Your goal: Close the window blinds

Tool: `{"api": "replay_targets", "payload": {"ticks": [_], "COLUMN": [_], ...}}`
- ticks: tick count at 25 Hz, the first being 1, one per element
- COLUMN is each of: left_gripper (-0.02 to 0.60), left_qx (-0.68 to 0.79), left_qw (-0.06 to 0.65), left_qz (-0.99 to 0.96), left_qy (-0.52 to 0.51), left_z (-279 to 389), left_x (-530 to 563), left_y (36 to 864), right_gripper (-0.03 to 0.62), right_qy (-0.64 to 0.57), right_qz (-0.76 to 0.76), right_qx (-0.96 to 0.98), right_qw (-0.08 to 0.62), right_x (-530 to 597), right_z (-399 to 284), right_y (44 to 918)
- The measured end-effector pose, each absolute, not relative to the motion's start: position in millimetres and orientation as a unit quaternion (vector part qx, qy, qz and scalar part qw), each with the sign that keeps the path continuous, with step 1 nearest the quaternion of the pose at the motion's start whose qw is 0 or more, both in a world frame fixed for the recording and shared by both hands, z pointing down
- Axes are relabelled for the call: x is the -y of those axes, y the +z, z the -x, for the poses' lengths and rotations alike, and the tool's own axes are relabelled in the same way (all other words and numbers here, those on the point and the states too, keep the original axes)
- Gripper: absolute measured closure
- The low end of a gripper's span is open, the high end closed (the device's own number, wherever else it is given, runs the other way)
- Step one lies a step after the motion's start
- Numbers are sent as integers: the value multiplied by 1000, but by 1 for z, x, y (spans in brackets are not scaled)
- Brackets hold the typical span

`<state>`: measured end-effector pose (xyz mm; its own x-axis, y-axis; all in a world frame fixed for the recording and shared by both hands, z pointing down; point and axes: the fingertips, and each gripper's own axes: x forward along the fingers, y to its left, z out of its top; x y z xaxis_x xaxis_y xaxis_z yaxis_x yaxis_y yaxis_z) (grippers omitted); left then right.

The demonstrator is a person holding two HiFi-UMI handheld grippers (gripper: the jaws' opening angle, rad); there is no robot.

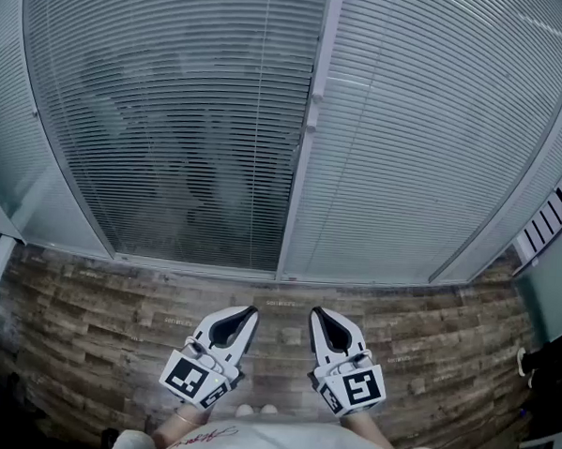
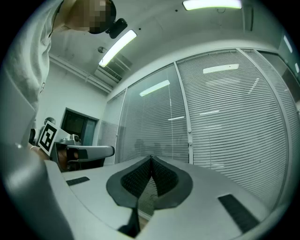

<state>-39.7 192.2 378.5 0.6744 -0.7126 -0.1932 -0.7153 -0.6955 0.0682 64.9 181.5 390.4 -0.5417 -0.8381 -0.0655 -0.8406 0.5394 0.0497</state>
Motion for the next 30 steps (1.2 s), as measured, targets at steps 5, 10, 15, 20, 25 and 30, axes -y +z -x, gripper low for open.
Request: {"api": "replay_targets", "payload": {"ticks": [5,10,15,20,25,30], "left_gripper": [563,563,563,563,563,563], "left_qx": [-395,-397,-400,-403,-407,-418], "left_qw": [-3,-19,-20,-17,-18,-23], "left_qz": [914,911,910,909,907,902], "left_qy": [97,105,105,99,105,102], "left_z": [36,36,33,26,17,11], "left_x": [-190,-188,-189,-189,-185,-187], "left_y": [384,386,385,385,387,394], "right_gripper": [576,576,574,574,574,574], "right_qy": [39,43,62,54,54,80], "right_qz": [479,476,469,470,471,457], "right_qx": [-877,-878,-881,-881,-880,-886], "right_qw": [13,8,3,15,24,-5], "right_x": [-181,-183,-185,-185,-178,-179], "right_z": [-69,-69,-70,-76,-91,-90], "right_y": [390,391,386,387,389,399]}}
